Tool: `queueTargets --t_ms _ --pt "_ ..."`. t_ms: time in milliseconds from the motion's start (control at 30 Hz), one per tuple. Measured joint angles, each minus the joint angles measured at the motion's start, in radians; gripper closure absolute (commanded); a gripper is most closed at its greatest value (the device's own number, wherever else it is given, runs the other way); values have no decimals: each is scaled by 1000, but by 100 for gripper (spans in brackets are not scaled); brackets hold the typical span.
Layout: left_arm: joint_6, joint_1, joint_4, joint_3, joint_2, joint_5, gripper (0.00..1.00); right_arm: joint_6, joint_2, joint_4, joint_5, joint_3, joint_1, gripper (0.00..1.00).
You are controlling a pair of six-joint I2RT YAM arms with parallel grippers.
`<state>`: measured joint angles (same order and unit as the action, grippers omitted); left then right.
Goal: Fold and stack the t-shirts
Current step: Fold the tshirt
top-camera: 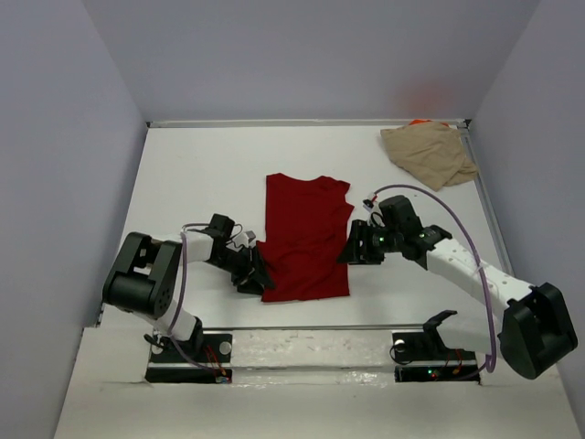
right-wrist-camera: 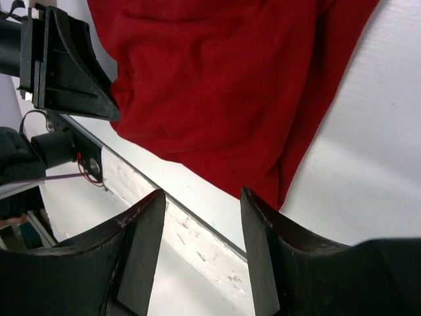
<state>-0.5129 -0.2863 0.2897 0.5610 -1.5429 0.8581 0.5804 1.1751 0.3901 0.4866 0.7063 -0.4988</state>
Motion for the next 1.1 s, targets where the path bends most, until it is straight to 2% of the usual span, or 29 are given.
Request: queueTargets --t_ms 67,100,200,467,700,933,1100 --pt "-5 -6 -17 0 -18 11 73 0 5 0 -10 0 0 45" --pt "-5 -10 -26 0 -29 17 87 0 10 0 -14 0 0 44" --pt "-10 -14 -47 0 -40 31 100 1 24 0 -29 0 0 44" --pt "-4 -15 -63 0 -46 55 100 6 123 5 -92 -3 0 44" --pt "1 -15 -63 0 -46 65 100 22 140 0 -126 -67 0 44" --pt "-1 -15 -58 10 -46 70 100 61 109 -57 -71 -183 0 45" --pt "-1 -15 -57 35 -46 74 100 73 119 -106 -31 -197 -4 45"
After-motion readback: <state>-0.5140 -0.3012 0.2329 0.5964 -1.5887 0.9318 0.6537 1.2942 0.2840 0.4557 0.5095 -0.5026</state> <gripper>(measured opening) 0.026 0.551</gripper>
